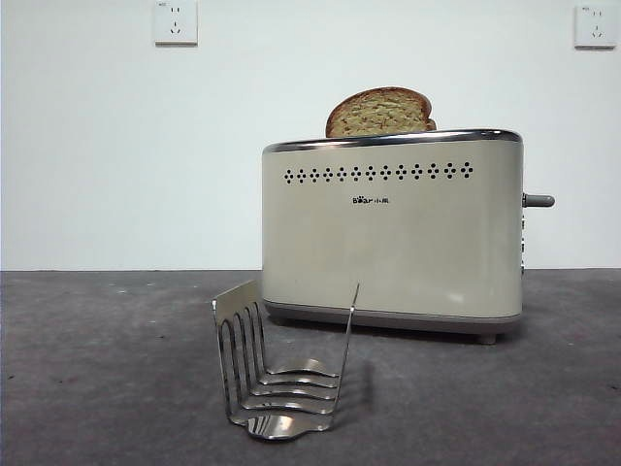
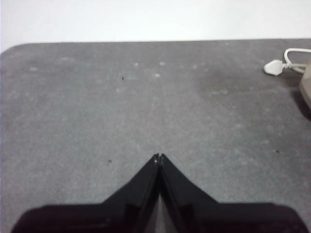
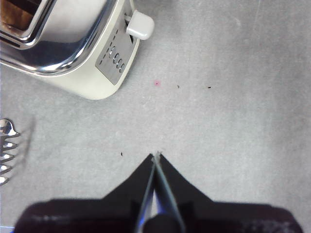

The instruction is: Pick up a slice of bread from the rack,put the bread on the toaster,press the button

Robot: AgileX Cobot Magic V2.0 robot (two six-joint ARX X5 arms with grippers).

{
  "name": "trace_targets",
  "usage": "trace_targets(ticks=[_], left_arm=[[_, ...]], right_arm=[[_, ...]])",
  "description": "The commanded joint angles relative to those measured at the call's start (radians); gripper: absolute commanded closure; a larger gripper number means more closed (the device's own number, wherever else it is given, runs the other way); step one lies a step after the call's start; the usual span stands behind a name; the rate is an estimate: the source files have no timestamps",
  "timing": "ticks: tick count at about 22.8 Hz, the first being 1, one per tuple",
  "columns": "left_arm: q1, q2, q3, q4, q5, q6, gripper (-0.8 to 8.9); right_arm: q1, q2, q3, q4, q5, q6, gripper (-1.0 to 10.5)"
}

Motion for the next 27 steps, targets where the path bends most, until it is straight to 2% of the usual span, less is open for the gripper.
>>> trace_targets(ticks=[1, 11, 12, 14, 16, 18, 23, 27], left_arm=[[0.003, 0.021, -0.01, 0.008, -0.001, -0.013, 8.17], [0.003, 0.109, -0.01, 0.008, -0.001, -0.013, 8.17], [0.003, 0.118, -0.01, 0.008, -0.001, -0.013, 8.17], [0.003, 0.132, -0.01, 0.009, -0.001, -0.013, 8.17], [0.003, 0.145, -0.01, 0.011, -0.001, -0.013, 8.17], [0.003, 0.156, -0.01, 0.018, -0.001, -0.013, 8.17], [0.003, 0.162, -0.01, 0.024, -0.001, -0.013, 8.17], [0.003, 0.162, -0.01, 0.025, -0.001, -0.013, 8.17]], right_arm=[[0.0, 0.003, 0.005, 0.006, 0.001, 0.006, 9.5], [-0.002, 0.002, 0.004, 0.019, 0.001, 0.005, 9.5], [-0.015, -0.015, 0.004, 0.032, 0.029, -0.041, 9.5], [-0.027, -0.061, -0.01, 0.087, 0.067, -0.057, 9.5], [-0.049, -0.151, -0.088, 0.214, 0.068, -0.058, 9.5], [-0.091, -0.261, -0.23, 0.411, 0.067, -0.056, 9.5], [-0.197, -0.546, -0.722, 0.958, 0.068, -0.027, 9.5], [-0.205, -0.794, -1.035, 1.187, 0.063, -0.061, 9.5]])
